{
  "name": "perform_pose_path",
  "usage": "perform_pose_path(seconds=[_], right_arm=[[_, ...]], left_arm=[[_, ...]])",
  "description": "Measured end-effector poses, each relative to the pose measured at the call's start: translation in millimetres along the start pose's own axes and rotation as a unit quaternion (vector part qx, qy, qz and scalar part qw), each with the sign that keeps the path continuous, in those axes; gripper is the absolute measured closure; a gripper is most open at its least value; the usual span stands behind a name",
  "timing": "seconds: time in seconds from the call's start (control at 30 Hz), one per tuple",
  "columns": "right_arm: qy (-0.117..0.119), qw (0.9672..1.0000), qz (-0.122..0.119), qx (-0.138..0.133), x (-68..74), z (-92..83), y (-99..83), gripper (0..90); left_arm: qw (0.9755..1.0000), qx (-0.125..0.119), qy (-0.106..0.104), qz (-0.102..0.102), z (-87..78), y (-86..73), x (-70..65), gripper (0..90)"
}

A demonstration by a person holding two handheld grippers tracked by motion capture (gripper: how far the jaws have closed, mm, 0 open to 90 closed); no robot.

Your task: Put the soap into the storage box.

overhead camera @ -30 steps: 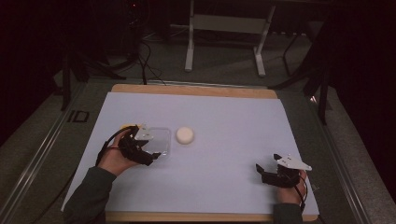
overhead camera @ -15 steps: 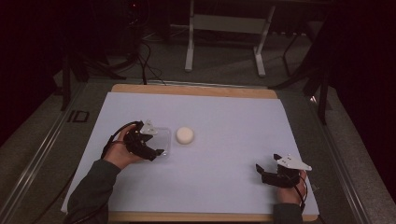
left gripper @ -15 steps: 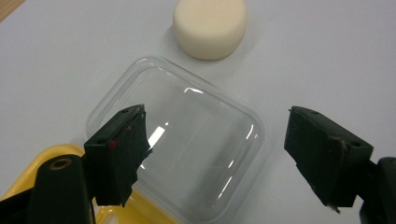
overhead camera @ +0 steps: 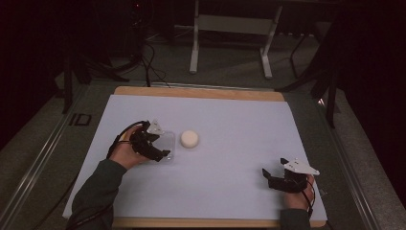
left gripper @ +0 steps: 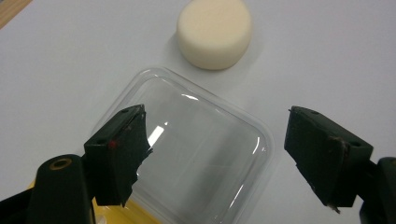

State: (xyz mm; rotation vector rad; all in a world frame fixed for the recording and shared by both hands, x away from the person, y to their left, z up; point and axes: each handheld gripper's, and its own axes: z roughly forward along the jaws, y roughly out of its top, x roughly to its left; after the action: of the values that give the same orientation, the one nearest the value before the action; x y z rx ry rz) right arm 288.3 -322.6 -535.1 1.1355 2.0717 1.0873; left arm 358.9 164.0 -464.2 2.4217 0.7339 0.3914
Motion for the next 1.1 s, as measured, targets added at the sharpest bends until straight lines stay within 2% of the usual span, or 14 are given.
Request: perform_pose_path(seconds=[0.63,0.8,1.1], right_arm=[[0.001,1.0000,-0.002,0.000,0.4,0.3,0.0,14.1],[0.001,1.0000,-0.003,0.000,0.4,0.3,0.0,14.1],[0.002,1.0000,-0.002,0.000,0.3,0.2,0.0,14.1]], left_arm=[[0.9999,0.008,0.002,0.006,5.6,14.6,3.7,22.1],[0.9996,0.025,0.006,0.013,10.9,20.8,3.7,22.1],[0.9992,0.037,0.001,0.015,16.7,26.3,7.2,22.1]])
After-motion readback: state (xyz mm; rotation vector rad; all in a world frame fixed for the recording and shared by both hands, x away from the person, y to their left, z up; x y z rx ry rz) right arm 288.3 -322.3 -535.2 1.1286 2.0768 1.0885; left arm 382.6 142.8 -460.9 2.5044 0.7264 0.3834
